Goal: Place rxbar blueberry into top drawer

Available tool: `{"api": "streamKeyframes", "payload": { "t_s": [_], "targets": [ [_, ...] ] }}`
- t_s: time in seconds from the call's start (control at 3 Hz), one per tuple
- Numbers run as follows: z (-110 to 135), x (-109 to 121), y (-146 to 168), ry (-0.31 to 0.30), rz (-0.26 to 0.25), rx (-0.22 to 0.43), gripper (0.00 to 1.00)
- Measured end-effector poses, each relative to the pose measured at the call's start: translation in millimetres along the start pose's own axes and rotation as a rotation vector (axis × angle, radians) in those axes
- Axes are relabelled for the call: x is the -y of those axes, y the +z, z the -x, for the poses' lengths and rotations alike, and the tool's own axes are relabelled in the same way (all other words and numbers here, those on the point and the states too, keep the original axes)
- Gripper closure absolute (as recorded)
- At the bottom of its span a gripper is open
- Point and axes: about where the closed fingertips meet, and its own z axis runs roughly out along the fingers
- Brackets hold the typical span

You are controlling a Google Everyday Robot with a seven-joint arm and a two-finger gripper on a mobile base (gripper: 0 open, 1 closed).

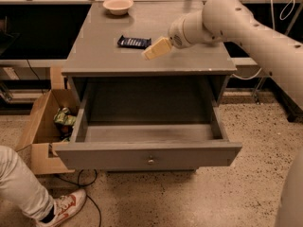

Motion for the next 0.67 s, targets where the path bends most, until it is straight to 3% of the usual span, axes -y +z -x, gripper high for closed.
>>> {"api": "streamKeyframes", "payload": {
  "t_s": [0.67],
  "targets": [
    [-1,21,41,0.02,-0.026,0.1,0.0]
  ]
}}
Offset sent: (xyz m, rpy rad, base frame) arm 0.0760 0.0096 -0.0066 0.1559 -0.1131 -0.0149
